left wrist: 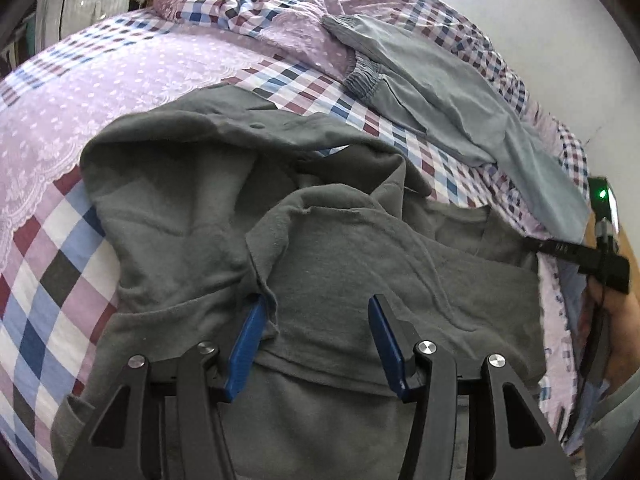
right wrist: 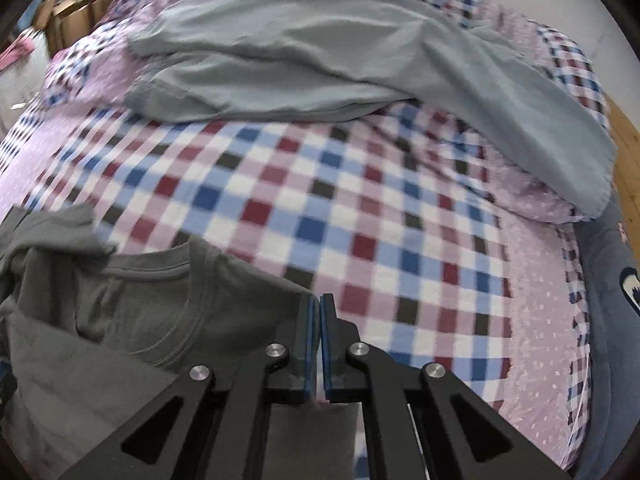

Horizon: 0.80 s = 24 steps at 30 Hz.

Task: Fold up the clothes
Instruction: 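Open the left gripper on the t-shirt while the right gripper lifts away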

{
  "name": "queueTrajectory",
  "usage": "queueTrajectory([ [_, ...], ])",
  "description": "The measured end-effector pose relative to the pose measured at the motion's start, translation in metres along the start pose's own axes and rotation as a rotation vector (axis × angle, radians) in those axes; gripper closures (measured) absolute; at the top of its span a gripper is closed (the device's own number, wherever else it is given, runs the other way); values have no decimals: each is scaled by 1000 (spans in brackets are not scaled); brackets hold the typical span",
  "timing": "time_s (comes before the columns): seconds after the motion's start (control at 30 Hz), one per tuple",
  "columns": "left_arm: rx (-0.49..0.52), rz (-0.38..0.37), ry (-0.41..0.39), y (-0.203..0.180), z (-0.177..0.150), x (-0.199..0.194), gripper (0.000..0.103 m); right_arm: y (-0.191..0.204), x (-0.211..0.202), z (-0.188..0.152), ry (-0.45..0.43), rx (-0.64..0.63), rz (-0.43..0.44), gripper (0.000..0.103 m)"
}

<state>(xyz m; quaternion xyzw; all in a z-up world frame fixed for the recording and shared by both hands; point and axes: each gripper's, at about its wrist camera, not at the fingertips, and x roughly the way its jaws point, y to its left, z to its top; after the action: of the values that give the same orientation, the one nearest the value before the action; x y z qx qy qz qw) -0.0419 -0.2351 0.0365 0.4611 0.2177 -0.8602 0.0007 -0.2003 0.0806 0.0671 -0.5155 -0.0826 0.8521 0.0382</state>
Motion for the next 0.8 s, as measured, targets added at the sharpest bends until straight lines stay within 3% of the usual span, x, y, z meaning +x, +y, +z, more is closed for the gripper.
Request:
queueTrajectory([
  [0.37, 65, 60, -14, -8, -2, 5, 46, -38, 15, 7, -20, 29, -68, 102],
  [0.47, 72, 68, -14, -9, -2, 6, 46, -49, 27, 5, -21, 34, -140, 103],
  [0.6, 66, 64, -11, -9, -1, 7, 46, -85, 41, -8, 36, 174, -22, 101],
  [0.7, 58, 56, -8, -7, 0, 6, 46, -103, 39, -23, 61, 283, 143, 94],
  [0.77, 55, 52, -7, -7, 0, 6, 46, -113, 32, -32, 52, 344, 258, 85],
  [0.8, 55, 52, -7, -7, 1, 6, 46, -116, 29, -36, 45, 362, 315, 74],
])
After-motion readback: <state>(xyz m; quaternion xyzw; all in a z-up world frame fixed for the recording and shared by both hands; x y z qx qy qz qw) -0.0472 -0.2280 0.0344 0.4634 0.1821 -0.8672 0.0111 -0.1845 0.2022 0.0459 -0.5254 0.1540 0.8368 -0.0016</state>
